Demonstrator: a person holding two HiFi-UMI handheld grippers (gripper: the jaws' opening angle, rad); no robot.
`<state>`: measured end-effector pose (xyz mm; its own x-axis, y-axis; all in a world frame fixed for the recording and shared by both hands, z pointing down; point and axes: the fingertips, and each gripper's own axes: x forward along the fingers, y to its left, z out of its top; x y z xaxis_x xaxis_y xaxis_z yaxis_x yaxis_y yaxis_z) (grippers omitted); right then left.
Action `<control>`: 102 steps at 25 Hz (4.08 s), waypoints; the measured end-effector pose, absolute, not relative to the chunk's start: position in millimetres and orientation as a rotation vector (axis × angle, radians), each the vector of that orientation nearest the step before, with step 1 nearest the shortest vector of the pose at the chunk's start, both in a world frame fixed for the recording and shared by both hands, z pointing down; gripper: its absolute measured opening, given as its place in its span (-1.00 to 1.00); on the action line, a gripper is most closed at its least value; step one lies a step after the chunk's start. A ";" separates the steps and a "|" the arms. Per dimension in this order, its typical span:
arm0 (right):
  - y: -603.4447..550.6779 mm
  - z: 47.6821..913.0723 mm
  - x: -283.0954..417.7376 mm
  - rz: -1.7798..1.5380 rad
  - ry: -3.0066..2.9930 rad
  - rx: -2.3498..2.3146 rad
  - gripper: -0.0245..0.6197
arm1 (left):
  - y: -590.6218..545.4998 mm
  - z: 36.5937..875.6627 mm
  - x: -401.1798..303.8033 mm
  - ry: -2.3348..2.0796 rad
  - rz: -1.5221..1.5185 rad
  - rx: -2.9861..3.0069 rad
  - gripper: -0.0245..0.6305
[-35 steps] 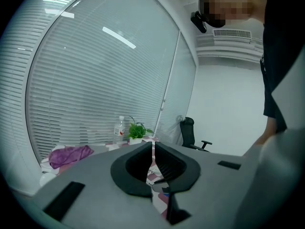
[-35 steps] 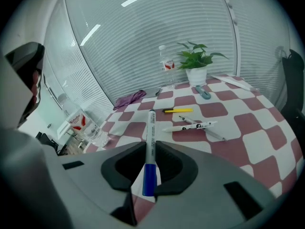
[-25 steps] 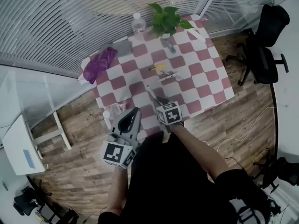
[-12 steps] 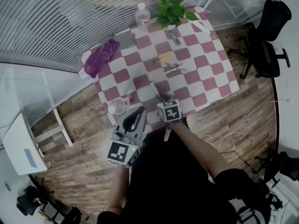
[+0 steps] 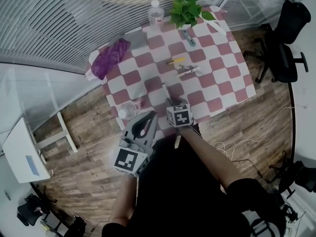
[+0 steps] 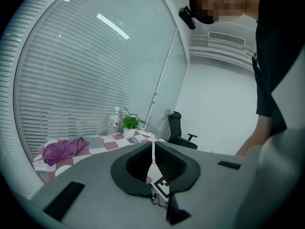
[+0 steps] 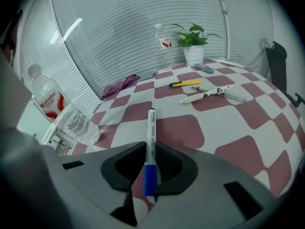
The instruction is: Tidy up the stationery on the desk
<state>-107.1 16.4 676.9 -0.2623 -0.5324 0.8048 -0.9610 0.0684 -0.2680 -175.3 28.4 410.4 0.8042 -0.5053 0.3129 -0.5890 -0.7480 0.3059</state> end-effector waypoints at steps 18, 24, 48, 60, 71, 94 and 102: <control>20.0 667.5 -100.8 1.109 -1.885 1.467 -0.60 | 25.7 405.6 -169.6 -0.853 0.272 2.572 -0.79; 16.4 649.9 -90.4 1.136 -1.974 1.446 -0.55 | 25.6 404.4 -159.0 -0.867 0.287 2.588 -0.79; -37.7 611.8 20.6 0.353 -2.034 1.079 -0.55 | 29.8 384.6 -94.2 -1.131 0.210 2.506 -0.79; -62.9 647.3 31.0 -0.151 -1.939 0.647 -0.49 | 24.1 403.5 -84.7 -1.288 0.247 2.385 -0.79; -66.9 669.3 31.0 -0.396 -1.837 0.457 -0.55 | 28.6 410.9 -77.7 -1.322 0.247 2.350 -0.79; -43.1 636.3 15.4 -0.073 -1.969 0.752 -0.70 | 41.8 398.7 -97.8 -1.285 0.240 2.426 -0.79; -11.9 634.8 -9.7 0.593 -2.066 0.998 -0.70 | 37.0 396.6 -112.1 -1.193 0.230 2.487 -0.79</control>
<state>-9.7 -11.9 634.8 -0.4120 -0.4559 0.7889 -0.8048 0.5881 -0.0805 -112.1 37.0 396.6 0.6280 -0.7175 0.3015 -0.7781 -0.5724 0.2587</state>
